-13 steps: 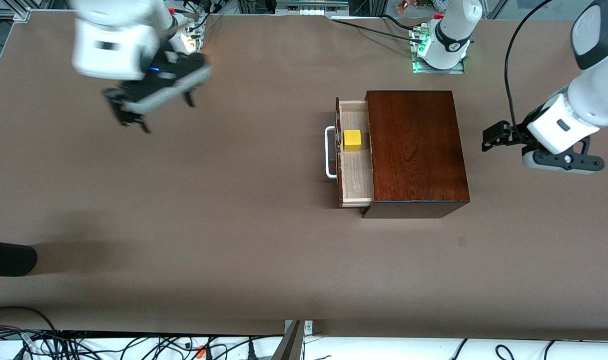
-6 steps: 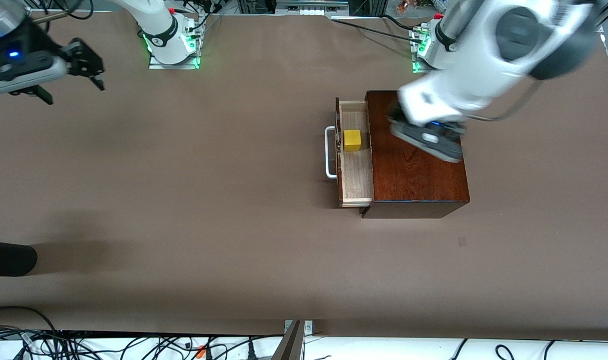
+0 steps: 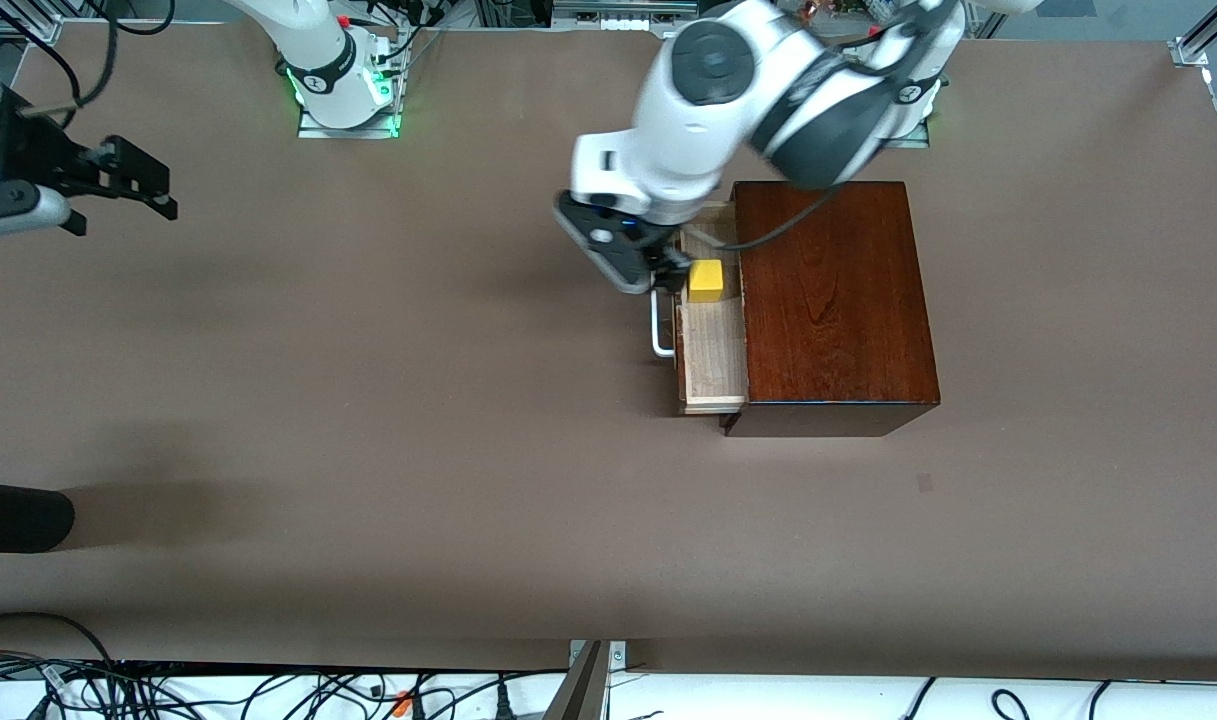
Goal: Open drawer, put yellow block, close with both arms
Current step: 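Push the drawer shut into the box with the left gripper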
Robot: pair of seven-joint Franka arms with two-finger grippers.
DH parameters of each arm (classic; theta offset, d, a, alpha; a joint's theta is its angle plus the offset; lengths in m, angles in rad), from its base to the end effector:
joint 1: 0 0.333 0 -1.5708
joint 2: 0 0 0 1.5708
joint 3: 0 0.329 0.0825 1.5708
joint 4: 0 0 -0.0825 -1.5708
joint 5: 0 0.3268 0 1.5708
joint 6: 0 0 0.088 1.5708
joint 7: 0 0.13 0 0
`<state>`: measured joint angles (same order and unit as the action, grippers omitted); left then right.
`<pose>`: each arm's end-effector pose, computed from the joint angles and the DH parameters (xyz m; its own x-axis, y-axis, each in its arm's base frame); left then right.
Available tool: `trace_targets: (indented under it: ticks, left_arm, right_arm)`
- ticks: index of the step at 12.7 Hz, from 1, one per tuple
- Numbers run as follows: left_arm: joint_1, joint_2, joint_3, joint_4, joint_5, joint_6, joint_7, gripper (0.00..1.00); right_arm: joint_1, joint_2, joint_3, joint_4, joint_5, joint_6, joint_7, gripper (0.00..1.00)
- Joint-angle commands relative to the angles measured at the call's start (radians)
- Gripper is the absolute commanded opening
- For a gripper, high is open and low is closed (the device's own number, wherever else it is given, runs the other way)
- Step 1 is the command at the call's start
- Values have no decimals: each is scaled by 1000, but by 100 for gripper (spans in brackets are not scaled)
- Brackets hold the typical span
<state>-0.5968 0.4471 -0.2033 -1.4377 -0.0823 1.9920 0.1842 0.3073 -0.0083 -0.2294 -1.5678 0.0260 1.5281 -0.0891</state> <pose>0.4671 -0.4569 0.4573 0.5997 -0.7881 0.1387 -0.7996 -0.5835 0.1421 0.4878 0.0410 0.6161 0.9855 0.1673 -0.0290 0.1664 -0.9856 -0.0306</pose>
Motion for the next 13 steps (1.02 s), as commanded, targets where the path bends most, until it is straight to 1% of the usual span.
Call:
trace_targets:
  ticks: [1, 3, 6, 8, 9, 13]
  left_arm:
    - [-29, 93, 15, 42, -4, 53, 223, 100]
    - [-38, 136, 15, 42, 10, 76, 434, 100]
    - [-37, 174, 16, 19, 27, 51, 656, 100]
    - [-31, 196, 18, 5, 35, 19, 698, 100]
    - [-32, 196, 19, 5, 56, -17, 701, 100]
    - [-26, 193, 27, 5, 179, -119, 701, 100]
  right_arm:
    - [-13, -24, 25, -26, 12, 17, 45, 100]
    - [-8, -12, 24, -18, 0, 24, 37, 100]
    - [-1, 5, 25, -8, 2, 47, 45, 100]
    - [-4, 5, 22, -1, 0, 43, 40, 100]
    - [-4, 5, 21, 0, 0, 38, 32, 100]
    - [-13, 7, 15, 31, -3, 40, 32, 100]
